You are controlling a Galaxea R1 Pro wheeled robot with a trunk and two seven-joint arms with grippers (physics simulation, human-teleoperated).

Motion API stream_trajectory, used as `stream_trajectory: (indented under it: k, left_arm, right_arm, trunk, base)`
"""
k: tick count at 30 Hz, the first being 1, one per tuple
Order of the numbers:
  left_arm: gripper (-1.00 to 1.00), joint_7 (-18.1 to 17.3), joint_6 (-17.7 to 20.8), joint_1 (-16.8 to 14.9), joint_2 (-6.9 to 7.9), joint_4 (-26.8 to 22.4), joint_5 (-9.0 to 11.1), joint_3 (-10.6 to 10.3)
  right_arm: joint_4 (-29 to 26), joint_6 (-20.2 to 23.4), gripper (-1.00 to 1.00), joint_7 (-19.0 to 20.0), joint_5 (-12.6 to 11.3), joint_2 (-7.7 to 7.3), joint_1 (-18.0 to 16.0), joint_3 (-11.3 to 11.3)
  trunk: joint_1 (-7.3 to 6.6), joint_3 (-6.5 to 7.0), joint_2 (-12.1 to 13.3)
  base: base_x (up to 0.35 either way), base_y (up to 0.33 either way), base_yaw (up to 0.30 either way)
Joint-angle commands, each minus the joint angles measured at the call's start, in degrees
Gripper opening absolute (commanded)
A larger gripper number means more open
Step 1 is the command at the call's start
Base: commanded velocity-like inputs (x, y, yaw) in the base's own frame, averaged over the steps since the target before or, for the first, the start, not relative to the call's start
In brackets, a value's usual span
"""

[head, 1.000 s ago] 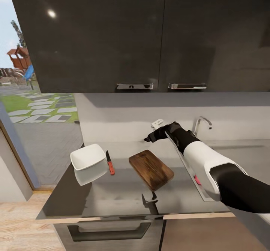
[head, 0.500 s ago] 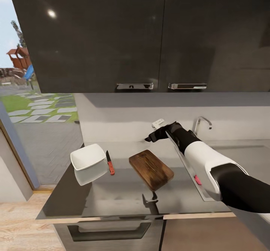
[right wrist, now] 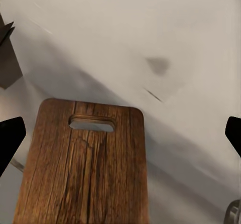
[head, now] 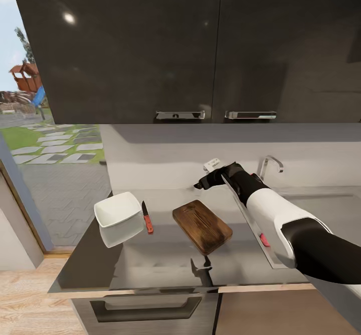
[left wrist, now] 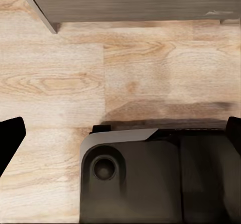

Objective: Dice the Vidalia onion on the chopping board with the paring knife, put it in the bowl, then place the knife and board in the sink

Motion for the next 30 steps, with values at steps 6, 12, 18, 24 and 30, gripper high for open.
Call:
stream_trajectory:
  k: [6, 12, 18, 24, 30]
  left_arm:
    - [1.0, 0.0, -0.1, 0.0, -0.25, -0.1, 0.0, 0.3]
    - [1.0, 0.1, 0.7, 0.0, -0.35, -3.8, 0.1, 0.5]
    - [1.0, 0.0, 4.3, 0.0, -0.3, -5.7, 0.2, 0.5]
    - [1.0, 0.1, 7.7, 0.0, -0.36, -6.1, 0.2, 0.6]
    - [1.0, 0.1, 18.1, -0.1, -0.37, -10.4, 0.1, 0.6]
  right_arm:
    - [0.0, 0.2, 1.0, 0.3, 0.6, -0.13, 0.0, 0.0]
    - [0.0, 0.2, 1.0, 0.3, 0.6, -0.2, 0.0, 0.0]
    - [0.1, 0.2, 1.0, 0.2, 0.7, -0.18, 0.0, 0.0]
    - [0.1, 0.2, 1.0, 0.2, 0.7, 0.04, 0.0, 0.0]
    - [0.1, 0.2, 1.0, 0.2, 0.6, -0.01, 0.0, 0.0]
  trunk:
    - [0.03, -0.12, -0.1]
    - [0.03, -0.12, -0.1]
    - [0.03, -0.12, -0.1]
    - [0.03, -0.12, -0.1]
    - [0.03, -0.12, -0.1]
  base:
    - [0.0, 0.0, 0.0]
    - [0.0, 0.0, 0.0]
    - [0.0, 0.0, 0.0]
    - [0.0, 0.0, 0.0]
    - [0.0, 0.0, 0.0]
